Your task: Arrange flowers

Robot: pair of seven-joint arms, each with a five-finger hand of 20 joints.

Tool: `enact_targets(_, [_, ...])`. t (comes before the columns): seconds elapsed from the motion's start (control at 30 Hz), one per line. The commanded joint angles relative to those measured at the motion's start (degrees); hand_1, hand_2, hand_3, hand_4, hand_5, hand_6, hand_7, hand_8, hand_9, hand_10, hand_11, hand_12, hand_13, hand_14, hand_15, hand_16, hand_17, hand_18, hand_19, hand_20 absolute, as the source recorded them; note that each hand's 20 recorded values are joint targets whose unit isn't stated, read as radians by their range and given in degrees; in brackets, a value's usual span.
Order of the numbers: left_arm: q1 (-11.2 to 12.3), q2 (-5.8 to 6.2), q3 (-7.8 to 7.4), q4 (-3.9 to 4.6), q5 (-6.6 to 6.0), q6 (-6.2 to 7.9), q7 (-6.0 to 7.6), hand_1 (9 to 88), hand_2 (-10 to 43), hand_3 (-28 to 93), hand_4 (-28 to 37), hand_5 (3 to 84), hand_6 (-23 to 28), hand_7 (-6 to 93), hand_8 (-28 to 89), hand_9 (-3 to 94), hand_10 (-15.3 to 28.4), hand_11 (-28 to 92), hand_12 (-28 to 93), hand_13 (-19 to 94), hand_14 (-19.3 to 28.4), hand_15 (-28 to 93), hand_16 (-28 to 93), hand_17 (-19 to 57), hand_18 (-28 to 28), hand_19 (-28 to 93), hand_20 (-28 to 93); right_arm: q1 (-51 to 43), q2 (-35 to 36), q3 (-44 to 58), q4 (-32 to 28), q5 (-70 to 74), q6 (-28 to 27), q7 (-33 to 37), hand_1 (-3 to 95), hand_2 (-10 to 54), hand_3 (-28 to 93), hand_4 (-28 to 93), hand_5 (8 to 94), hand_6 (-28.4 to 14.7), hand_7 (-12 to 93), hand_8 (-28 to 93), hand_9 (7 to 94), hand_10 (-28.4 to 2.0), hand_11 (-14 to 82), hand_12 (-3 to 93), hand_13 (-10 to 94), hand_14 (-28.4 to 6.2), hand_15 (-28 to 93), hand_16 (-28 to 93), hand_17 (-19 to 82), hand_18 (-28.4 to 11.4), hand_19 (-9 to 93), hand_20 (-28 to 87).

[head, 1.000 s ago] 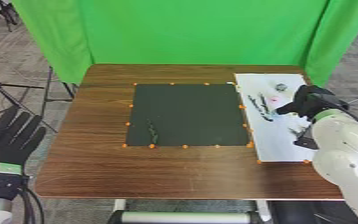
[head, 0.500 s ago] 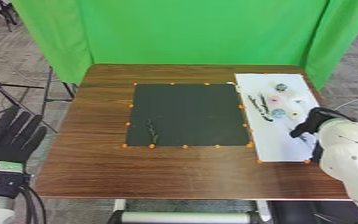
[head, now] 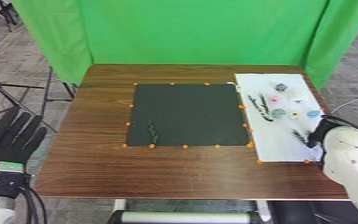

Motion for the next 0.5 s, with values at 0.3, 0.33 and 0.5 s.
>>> enact_targets(0.3, [1.5,-0.70,0.55,-0.34,-0.67,0.35,0.58,24.5,13.1,70,-28.3,35.4,7.7,14.8,-10,33.2,14.9,24,13,24,14.6,37,-7,-5.2,12.3,27,9,-4.2,0.3,2.3,-4.3,-5.7,10.6,-3.3,52.8,-4.5,68,-25,76.9,-2.8,36,22,81.5,-15.0,35.4,29.6,76,-12.2,60,31,43,-25.4,93,38])
enact_targets(0.33, [1.7,-0.64,0.58,-0.46,-0.75,0.40,0.80,24.5,13.1,70,-28.3,35.4,7.7,14.8,-10,33.2,15.0,24,13,24,14.6,37,-7,-5.2,12.3,27,9,-4.3,0.4,2.4,-4.9,-6.3,11.4,-3.7,53.1,-4.7,68,-25,76.8,-2.8,36,22,81.5,-14.8,35.5,30.1,76,-12.1,60,31,43,-25.4,93,38])
enact_targets(0.5, [1.5,-0.72,0.65,-0.41,-0.73,0.55,0.42,24.5,13.1,70,-28.3,35.4,7.7,14.8,-10,33.2,15.0,24,13,24,14.6,37,-7,-5.3,12.3,27,9,-5.0,0.4,3.2,-7.9,-7.4,11.9,-2.3,53.5,-5.4,70,-26,77.2,-2.9,36,23,82.5,-14.0,33.5,34.9,76,-11.8,61,31,43,-25.3,93,39])
